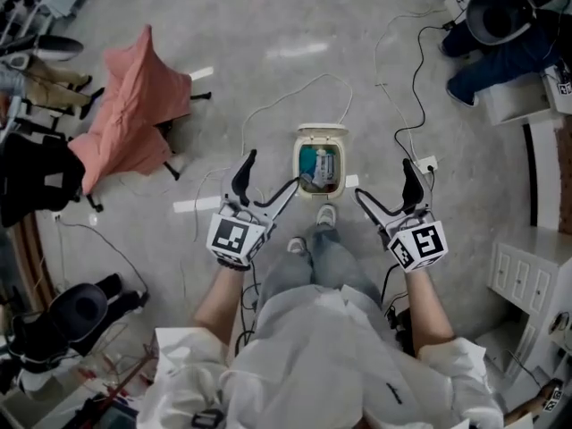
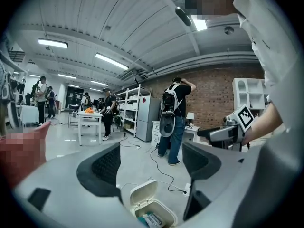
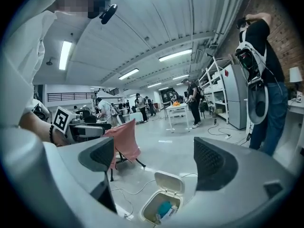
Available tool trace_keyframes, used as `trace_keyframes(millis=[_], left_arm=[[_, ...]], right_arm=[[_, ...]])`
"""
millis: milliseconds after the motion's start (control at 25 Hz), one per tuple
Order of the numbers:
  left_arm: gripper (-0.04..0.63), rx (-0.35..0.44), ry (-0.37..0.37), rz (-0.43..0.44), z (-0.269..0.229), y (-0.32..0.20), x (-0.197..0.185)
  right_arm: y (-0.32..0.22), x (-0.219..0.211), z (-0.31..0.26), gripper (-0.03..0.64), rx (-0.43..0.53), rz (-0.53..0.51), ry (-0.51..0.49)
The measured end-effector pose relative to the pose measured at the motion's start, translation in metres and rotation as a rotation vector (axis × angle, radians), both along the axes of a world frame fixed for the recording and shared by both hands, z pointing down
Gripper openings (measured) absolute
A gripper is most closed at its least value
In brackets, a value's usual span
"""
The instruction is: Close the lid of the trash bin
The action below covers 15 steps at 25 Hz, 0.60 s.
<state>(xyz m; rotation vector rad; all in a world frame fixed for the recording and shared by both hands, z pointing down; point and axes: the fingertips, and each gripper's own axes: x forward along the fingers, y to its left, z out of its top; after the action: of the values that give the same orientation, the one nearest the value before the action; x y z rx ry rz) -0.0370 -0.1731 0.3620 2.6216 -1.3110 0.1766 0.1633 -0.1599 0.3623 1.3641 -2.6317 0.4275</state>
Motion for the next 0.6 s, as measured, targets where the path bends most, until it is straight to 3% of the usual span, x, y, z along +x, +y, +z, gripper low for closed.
trace_keyframes(millis=[240,480,600], left_arm=[[0.417,-0.005,-0.038,0.021,0.069,-0.049,0.017],[0.415,-0.011,-0.075,0.051,0.166,-0.084,0.019],[0.375,-0.017,-0.081,0.063,0.213,-0.097,0.018]], right_arm=[[-0.054,0.005,0.075,0.486,-0.014,-0.048,0.057],[-0.089,0.007,0.172,0.479,-0.047,-0.050,0.110],[-0.105,0.005,0.218,0.468,-0.060,-0.044,0.138]])
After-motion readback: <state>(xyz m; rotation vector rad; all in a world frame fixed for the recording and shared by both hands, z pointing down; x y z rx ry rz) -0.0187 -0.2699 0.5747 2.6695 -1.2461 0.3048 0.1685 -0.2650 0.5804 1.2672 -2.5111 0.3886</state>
